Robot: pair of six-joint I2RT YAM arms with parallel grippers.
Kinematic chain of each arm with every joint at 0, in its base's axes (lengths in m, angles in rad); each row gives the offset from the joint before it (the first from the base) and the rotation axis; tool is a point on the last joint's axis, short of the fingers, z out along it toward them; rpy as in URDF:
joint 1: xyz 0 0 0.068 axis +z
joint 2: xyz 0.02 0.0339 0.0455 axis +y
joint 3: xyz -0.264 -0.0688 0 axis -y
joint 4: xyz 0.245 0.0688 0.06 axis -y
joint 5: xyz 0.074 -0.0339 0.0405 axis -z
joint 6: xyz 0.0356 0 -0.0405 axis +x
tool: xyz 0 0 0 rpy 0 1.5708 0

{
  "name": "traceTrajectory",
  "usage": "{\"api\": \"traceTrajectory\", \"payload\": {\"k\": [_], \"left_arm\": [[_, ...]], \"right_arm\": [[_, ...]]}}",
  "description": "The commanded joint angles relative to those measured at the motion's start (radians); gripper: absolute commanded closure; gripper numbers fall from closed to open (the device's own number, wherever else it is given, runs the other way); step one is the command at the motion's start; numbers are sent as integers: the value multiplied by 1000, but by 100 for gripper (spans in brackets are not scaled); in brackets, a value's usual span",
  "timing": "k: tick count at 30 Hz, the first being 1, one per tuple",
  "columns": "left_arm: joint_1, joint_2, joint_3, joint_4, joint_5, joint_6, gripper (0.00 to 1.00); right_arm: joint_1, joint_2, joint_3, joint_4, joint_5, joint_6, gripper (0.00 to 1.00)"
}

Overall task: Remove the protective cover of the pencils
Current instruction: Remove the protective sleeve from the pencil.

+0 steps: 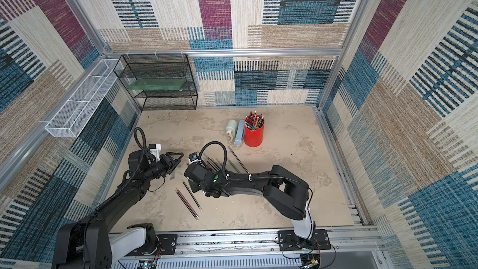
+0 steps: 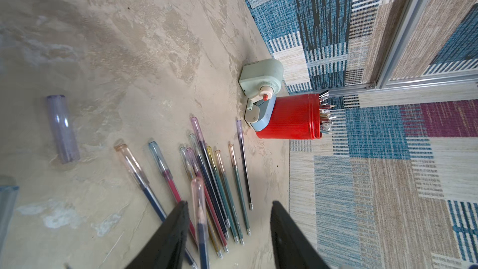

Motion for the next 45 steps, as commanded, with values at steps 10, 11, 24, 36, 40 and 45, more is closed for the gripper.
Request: {"api": "traceTrajectory", "payload": {"k": [10, 11, 24, 36, 40, 45], "left_arm": [[-26, -8, 23, -50, -52, 51, 52], [-26, -5, 25, -49, -53, 52, 53], [-27, 15, 26, -41, -46, 42, 69], [-27, 55, 37, -52, -51, 29, 88], [-27, 63, 37, -55, -58, 15, 92], [-24, 64, 42, -85, -110, 4, 98]], "right_arm": [[13, -35, 16, 32, -10, -9, 100], [11, -36, 19, 30, -12, -9, 100], [9, -30, 32, 48, -13, -12, 100], [7, -39, 10, 67, -26, -11, 100], [10, -39, -15, 90, -42, -1, 100], [20, -29, -18, 82, -42, 3, 100]]}}
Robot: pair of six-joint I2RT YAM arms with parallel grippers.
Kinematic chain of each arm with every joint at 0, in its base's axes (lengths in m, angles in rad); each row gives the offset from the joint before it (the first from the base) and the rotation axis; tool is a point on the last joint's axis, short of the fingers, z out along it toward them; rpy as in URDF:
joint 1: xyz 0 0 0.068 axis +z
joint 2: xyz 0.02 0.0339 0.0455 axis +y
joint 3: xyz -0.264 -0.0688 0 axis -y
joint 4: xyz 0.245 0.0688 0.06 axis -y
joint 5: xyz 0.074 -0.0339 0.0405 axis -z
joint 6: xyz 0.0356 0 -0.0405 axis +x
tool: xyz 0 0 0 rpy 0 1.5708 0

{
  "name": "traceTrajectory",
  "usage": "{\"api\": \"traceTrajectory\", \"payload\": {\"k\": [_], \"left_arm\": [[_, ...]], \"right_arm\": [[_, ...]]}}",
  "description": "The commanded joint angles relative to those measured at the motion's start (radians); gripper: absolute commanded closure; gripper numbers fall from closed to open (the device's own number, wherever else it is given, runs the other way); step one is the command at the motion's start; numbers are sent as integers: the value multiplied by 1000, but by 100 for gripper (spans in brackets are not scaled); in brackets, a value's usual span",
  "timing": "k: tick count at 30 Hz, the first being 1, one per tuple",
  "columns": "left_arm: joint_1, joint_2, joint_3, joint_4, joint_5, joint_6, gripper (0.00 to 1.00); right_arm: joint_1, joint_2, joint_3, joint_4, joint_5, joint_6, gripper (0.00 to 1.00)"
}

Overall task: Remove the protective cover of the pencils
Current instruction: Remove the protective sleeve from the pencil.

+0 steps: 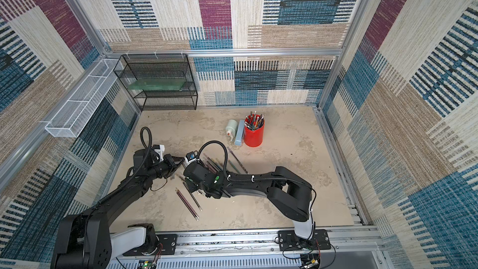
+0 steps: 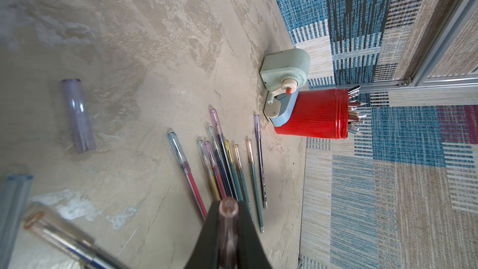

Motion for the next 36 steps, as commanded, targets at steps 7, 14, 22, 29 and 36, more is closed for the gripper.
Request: {"api": "traceTrajectory", "payload": {"k": [7, 14, 22, 29, 36], "left_arm": [[13, -13, 0, -18, -62, -36, 100], [13, 5, 9, -9, -32, -32, 100], [13, 5, 15, -17, -34, -27, 100], [19, -4, 15, -42, -57, -19, 100], [56, -13, 10, -61, -62, -13, 100]], "right_arm": [[6, 10, -31, 31, -4, 17, 98], [0, 23, 0, 19, 9, -10, 65], [-17, 88, 84, -29, -12, -28, 80], [-5, 74, 63, -27, -25, -32, 100], [14, 37, -38, 40, -22, -30, 100]]}}
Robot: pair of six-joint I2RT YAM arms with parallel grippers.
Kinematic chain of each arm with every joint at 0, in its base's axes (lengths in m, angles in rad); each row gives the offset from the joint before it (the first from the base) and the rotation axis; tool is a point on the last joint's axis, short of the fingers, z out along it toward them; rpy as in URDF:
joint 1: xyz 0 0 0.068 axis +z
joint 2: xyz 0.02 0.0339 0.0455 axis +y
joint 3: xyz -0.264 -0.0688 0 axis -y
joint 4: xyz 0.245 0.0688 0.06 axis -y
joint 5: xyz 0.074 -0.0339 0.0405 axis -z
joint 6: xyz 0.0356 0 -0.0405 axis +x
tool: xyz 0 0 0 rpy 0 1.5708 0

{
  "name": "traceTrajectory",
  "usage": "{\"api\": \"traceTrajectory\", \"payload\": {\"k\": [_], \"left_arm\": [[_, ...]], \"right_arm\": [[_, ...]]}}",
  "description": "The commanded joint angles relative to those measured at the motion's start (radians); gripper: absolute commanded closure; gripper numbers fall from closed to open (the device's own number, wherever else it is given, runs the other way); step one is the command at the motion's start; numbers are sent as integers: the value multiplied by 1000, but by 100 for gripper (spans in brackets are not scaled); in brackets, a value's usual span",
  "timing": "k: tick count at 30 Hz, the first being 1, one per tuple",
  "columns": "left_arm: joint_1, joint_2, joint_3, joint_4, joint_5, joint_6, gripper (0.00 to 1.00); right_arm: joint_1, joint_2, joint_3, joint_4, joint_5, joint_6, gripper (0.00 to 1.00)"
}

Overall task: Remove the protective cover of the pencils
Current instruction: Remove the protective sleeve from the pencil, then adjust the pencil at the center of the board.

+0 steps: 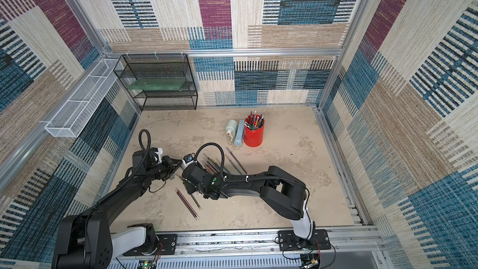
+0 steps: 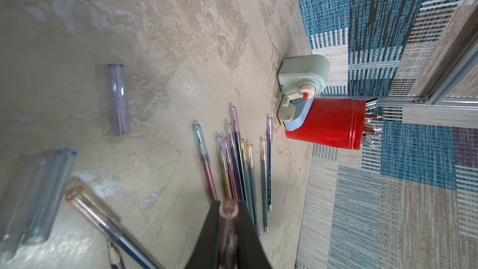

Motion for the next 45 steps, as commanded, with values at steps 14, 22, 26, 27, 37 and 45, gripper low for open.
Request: {"api": "traceTrajectory", "payload": {"k": [14, 22, 26, 27, 37, 45], "left_arm": [[27, -8, 27, -31, -99, 37, 100], [26, -5, 72, -118, -134, 82, 100], [25, 15, 86, -137, -135, 92, 100], [24, 21, 87, -132, -128, 90, 100], [24, 47, 84, -118, -114, 79, 100], [23, 54, 84, -116, -109, 78, 100]], "right_arm": [[29, -57, -129, -16, 2, 7, 100], [-13, -39, -124, -24, -42, -14, 100], [11, -22, -116, -29, -38, -23, 100], [17, -20, -121, -24, -37, -25, 100], [33, 30, -88, -29, -42, -34, 100], [33, 90, -28, -64, -54, -44, 100]]}}
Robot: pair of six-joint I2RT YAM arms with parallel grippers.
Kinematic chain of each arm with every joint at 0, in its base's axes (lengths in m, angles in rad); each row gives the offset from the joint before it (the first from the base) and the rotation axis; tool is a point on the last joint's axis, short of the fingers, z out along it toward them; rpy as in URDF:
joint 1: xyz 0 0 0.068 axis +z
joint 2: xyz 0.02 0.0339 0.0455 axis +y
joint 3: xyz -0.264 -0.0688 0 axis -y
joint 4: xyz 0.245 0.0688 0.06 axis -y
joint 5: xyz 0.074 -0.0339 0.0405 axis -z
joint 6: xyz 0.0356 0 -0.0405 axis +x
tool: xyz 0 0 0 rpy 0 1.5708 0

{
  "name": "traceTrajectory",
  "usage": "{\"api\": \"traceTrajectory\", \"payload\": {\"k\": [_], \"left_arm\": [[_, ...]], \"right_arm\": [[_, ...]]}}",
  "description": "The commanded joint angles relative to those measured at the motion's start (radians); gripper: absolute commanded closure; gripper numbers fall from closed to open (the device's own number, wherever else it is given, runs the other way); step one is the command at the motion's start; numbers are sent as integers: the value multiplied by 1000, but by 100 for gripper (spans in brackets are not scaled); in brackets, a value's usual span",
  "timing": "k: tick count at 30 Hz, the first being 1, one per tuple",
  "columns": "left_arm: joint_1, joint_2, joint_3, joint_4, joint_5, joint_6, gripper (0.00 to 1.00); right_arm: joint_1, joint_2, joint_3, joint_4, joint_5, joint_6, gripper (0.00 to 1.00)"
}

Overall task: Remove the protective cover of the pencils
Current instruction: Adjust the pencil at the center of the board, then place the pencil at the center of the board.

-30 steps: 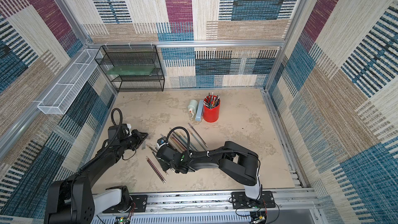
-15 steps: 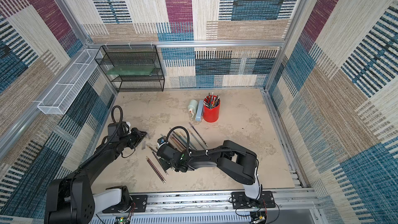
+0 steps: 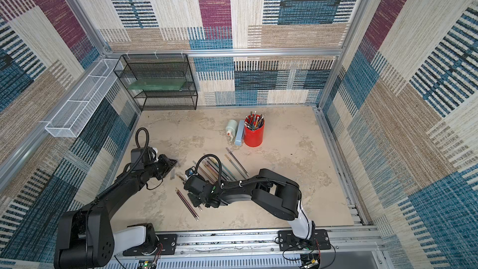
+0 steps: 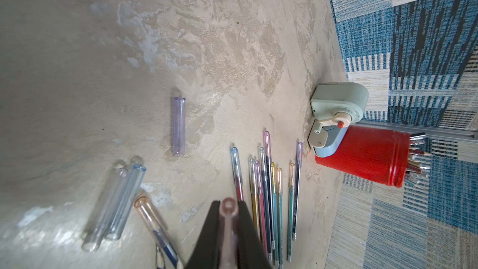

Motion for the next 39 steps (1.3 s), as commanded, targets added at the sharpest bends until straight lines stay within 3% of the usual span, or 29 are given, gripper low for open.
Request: {"api": "traceTrajectory", "payload": {"k": [1, 23, 39], "left_arm": [[1, 8, 6, 10, 23, 11, 100], [2, 23, 4, 20, 31, 6, 100], [-10, 59, 36, 3, -30, 50, 100]], "right_arm": [[-5, 15, 17, -12, -4, -16, 100], [-69, 33, 19, -20, -22, 12, 100], [-26, 60, 63, -52, -25, 50, 100]]}}
